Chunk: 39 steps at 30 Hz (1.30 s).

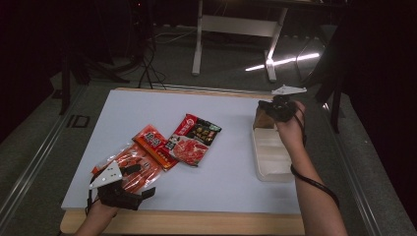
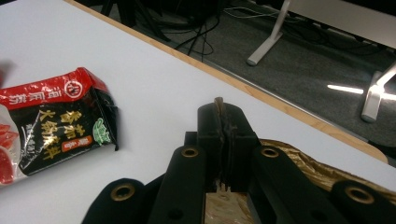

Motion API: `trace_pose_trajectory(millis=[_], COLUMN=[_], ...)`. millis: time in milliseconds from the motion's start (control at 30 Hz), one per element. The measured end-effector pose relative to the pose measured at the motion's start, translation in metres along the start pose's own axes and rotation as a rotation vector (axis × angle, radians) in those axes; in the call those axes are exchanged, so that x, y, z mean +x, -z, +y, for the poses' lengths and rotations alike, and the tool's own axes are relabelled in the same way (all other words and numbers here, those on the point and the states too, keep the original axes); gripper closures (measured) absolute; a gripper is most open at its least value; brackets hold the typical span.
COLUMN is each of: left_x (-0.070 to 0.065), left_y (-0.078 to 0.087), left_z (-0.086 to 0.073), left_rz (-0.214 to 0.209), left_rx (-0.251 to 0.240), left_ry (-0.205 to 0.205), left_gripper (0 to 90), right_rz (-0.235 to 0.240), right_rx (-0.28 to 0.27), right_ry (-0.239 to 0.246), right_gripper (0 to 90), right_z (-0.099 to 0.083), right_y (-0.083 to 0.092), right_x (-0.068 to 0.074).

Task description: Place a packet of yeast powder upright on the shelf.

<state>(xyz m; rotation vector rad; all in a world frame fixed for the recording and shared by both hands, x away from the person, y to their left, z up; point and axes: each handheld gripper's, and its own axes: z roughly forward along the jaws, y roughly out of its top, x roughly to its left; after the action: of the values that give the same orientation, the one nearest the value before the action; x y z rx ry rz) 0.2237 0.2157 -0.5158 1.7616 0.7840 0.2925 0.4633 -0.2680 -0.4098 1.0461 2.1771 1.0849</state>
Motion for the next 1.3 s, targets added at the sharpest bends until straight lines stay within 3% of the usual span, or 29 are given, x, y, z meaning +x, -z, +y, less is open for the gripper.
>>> trace_pose_trajectory(millis=[167,367,433,467,933,1133,1300], left_x=[0.000,0.000,0.000,0.001,0.000,0.000,-0.001], left_y=[0.000,0.000,0.001,0.001,0.001,0.000,0.001], left_z=[0.000,-0.001,-0.001,-0.001,-0.001,-0.001,-0.001], left_rz=[-0.002,-0.004,-0.004,-0.001,-0.013,-0.018,-0.020], left_rx=[0.002,0.006,0.006,0.008,0.010,0.013,0.011], left_ry=[0.000,0.000,0.001,-0.003,-0.001,-0.003,-0.002], left_gripper=[1.3,1.3,1.3,1.3,1.3,1.3,1.3], right_rz=[-0.006,-0.009,-0.001,-0.005,0.061,0.102,0.114], right_rx=[0.013,-0.031,-0.039,-0.052,-0.082,-0.052,-0.085], right_ry=[0.003,-0.028,-0.030,-0.027,-0.082,-0.080,-0.122], right_gripper=[85.3,66.8,64.9,57.2,14.0,10.7,10.8], right_z=[0.005,0.008,0.009,0.011,0.010,-0.006,-0.024], right_y=[-0.005,0.004,0.006,0.011,0.041,0.049,0.062], right_x=[0.004,0.001,0.000,0.001,0.023,0.039,0.051])
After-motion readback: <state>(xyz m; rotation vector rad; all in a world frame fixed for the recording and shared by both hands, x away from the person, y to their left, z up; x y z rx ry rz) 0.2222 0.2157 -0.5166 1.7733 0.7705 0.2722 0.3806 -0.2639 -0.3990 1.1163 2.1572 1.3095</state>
